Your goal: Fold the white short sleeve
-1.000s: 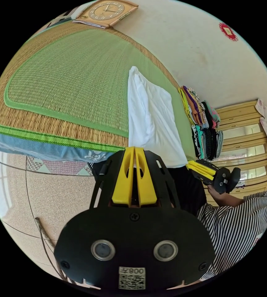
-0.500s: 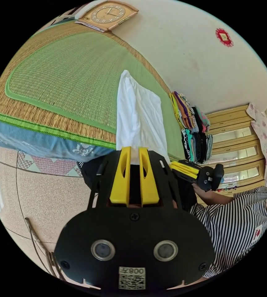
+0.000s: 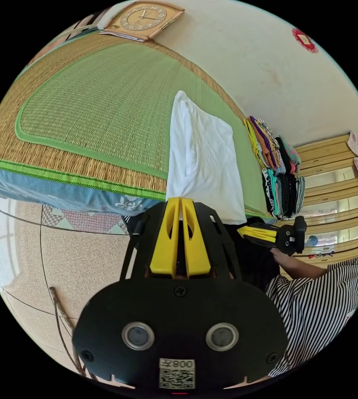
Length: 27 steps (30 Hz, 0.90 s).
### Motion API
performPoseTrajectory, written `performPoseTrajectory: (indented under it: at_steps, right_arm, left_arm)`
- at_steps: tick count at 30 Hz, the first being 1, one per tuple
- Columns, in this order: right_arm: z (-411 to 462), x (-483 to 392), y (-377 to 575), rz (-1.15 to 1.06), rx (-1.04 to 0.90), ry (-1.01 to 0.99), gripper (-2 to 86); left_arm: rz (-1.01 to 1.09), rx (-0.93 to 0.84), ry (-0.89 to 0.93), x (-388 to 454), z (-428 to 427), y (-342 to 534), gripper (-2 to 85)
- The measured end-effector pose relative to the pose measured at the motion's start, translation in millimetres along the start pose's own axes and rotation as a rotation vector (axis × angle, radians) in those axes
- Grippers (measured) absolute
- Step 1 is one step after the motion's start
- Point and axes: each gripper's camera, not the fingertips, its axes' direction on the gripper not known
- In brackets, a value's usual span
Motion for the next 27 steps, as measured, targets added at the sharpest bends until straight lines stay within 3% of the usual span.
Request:
performPoseTrajectory:
  at_steps: [8, 12, 19, 27]
  right_arm:
    - [-43.4, 98.4, 28.7, 0.202, 0.24, -0.282, 0.2]
    - [21.4, 128.0, 36.9, 0.23, 0.074, -0.355, 0.3]
    - [40.6, 176.9, 109.7, 0.337, 0.062, -0.47, 1.8]
    - [82.8, 261.1, 180.8, 0.55, 0.181, -0.947, 7.1]
  left_arm:
    - [-0.006, -0.006, 0.002, 9.8, 10.8, -1.3, 0.5]
    - [-0.013, -0.011, 0.001, 14.6, 17.3, -1.7, 0.5]
    - [0.005, 0.04, 0.022, 31.5, 15.1, 7.3, 1.0]
    - [0.066, 0.114, 0.145, 72.7, 14.3, 31.4, 4.1]
